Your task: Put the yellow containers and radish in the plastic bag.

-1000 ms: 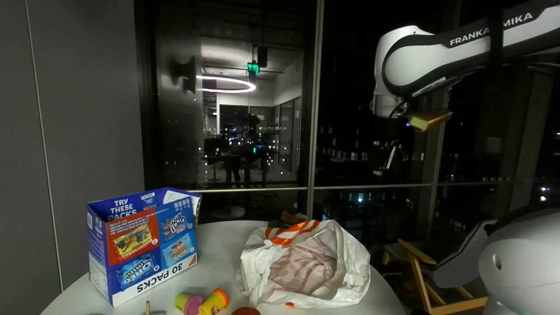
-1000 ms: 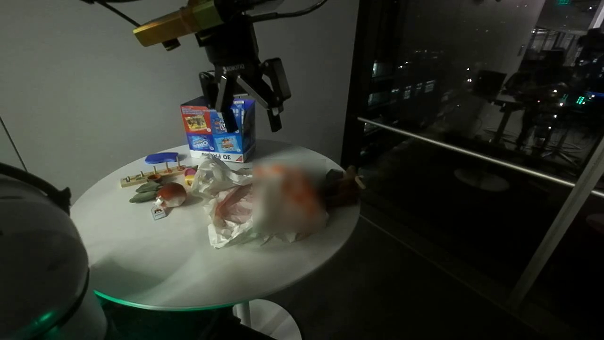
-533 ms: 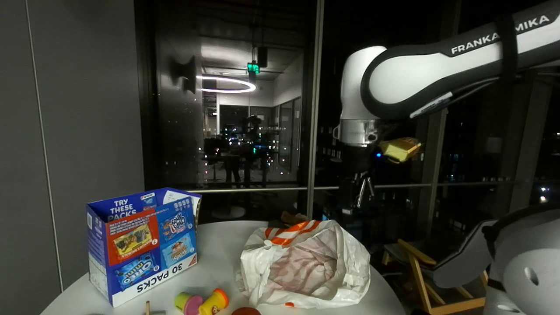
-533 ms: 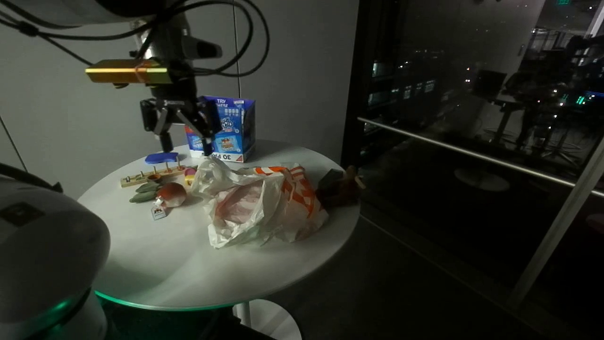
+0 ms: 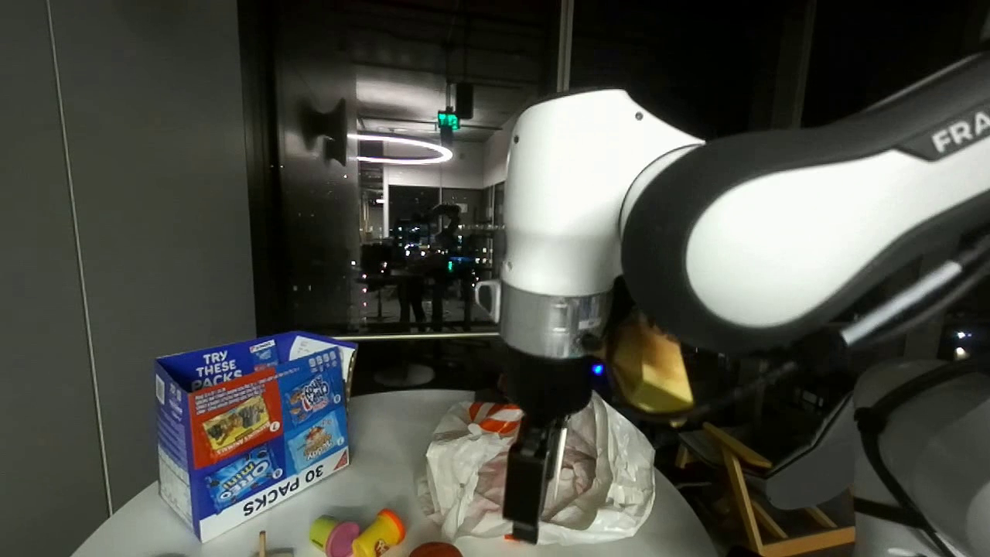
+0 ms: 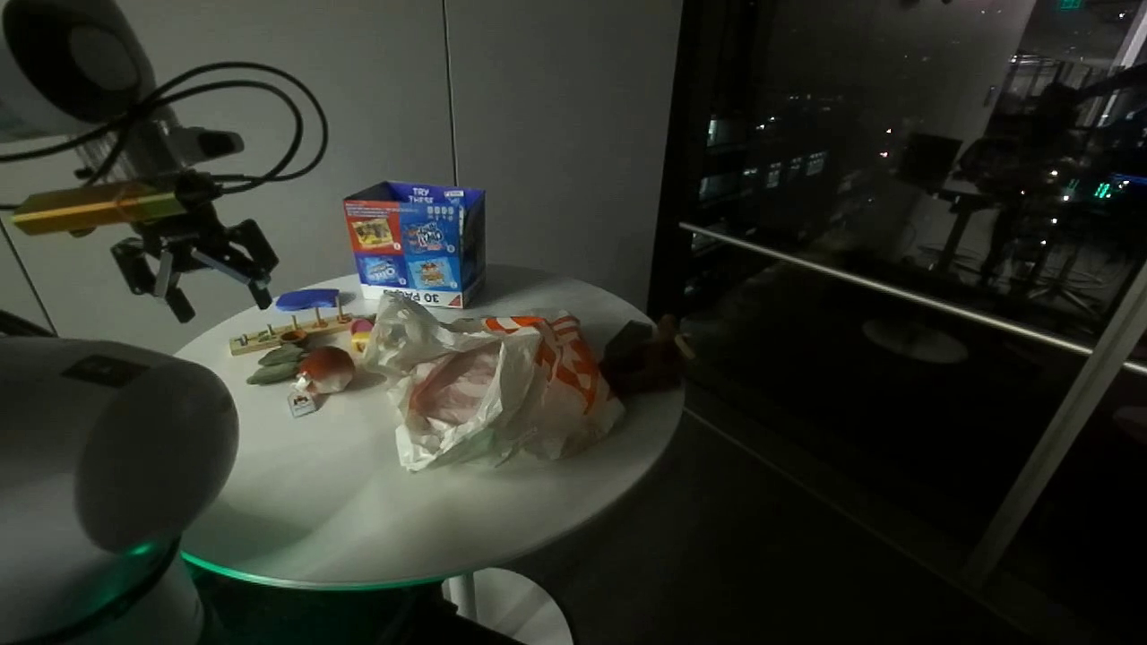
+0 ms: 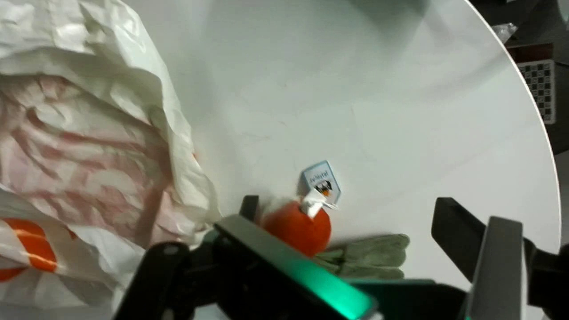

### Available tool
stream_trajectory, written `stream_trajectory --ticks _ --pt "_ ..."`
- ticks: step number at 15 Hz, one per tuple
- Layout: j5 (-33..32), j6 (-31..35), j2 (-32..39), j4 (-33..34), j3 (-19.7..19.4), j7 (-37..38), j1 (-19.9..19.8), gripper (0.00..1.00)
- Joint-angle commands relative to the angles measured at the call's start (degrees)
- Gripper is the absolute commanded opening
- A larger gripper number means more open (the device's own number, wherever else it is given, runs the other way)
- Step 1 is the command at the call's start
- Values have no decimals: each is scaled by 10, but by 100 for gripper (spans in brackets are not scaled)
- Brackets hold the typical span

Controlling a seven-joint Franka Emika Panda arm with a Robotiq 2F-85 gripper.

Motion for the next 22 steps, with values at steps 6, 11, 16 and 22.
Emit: stream_trajectory --ticks 6,11,16,22 --pt "-208 194 262 131 152 141 -65 100" --pt "-275 149 288 153 148 186 -66 100" --pt "-287 122 321 181 144 201 -63 100" --pt "-374 172 362 197 138 220 -69 100"
